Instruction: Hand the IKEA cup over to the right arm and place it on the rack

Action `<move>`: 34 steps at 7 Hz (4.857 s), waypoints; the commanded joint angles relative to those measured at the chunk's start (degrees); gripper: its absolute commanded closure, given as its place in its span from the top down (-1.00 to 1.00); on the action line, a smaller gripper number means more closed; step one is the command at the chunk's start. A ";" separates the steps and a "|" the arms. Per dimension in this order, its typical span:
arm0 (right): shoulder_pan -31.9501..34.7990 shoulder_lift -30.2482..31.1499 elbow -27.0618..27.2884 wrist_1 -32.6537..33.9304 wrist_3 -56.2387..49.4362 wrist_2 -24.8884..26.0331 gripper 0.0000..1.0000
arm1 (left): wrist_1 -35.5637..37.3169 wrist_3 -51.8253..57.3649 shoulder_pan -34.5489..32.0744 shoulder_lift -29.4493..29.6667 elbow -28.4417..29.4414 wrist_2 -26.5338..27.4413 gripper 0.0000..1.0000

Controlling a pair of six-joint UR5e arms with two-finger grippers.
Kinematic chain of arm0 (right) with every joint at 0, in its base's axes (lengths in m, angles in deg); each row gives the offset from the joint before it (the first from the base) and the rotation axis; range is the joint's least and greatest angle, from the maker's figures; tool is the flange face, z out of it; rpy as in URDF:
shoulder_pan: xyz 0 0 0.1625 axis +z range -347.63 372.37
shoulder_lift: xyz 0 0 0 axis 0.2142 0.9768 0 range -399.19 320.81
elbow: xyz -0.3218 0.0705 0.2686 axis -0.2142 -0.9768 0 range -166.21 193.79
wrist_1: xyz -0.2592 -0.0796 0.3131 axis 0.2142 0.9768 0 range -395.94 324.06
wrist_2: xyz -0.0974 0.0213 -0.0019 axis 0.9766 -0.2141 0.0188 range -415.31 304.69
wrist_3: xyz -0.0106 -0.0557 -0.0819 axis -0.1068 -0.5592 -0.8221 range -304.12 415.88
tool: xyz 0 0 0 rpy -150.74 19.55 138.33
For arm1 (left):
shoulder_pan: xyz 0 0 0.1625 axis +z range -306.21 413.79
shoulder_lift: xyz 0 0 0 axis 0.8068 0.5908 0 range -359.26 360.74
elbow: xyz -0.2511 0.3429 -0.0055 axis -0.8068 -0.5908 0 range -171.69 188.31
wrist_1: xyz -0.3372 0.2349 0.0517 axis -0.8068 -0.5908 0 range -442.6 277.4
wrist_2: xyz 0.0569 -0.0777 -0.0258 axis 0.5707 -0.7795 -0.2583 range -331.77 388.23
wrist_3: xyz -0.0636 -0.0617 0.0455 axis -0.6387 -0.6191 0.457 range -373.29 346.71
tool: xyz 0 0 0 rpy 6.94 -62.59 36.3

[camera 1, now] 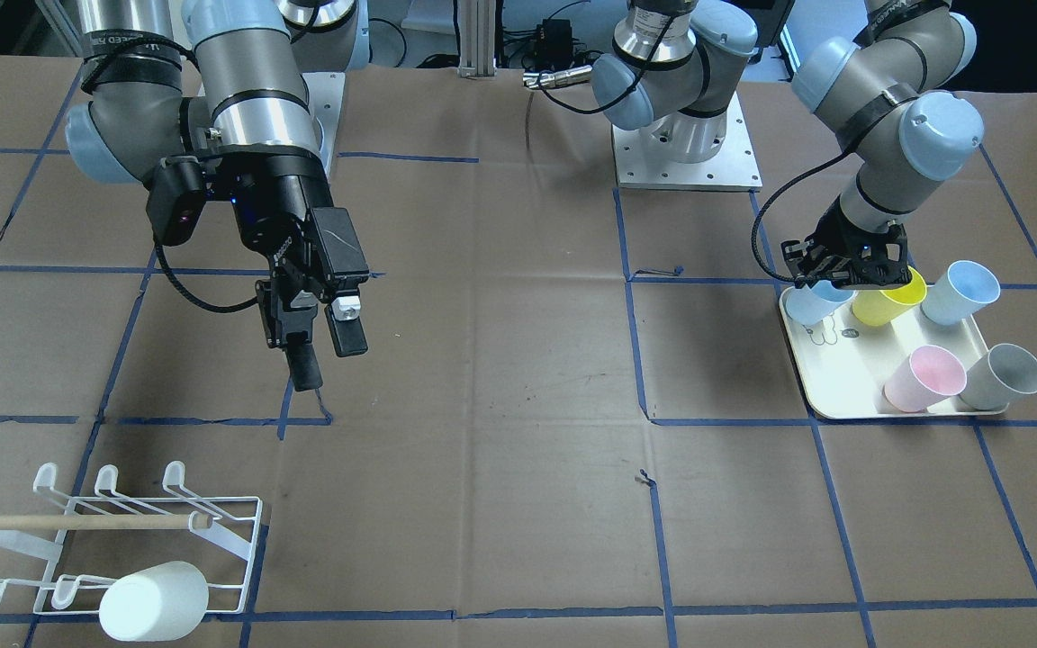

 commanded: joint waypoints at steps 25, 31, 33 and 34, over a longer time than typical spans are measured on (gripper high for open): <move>2.05 -0.32 5.50 6.07 15.39 0.86 1.00 | 44.17 4.35 -18.87 12.69 11.27 -69.60 -1.00; 4.68 -0.32 5.59 3.53 25.35 0.42 0.99 | 53.61 4.17 -26.10 12.71 7.40 -69.42 -1.00; 4.69 -0.14 6.11 2.99 25.58 0.42 0.96 | 53.61 3.91 -25.75 12.36 7.31 -69.60 -1.00; 4.78 0.12 6.72 2.47 25.58 0.42 0.91 | 53.70 3.82 -25.66 12.18 6.70 -69.51 -1.00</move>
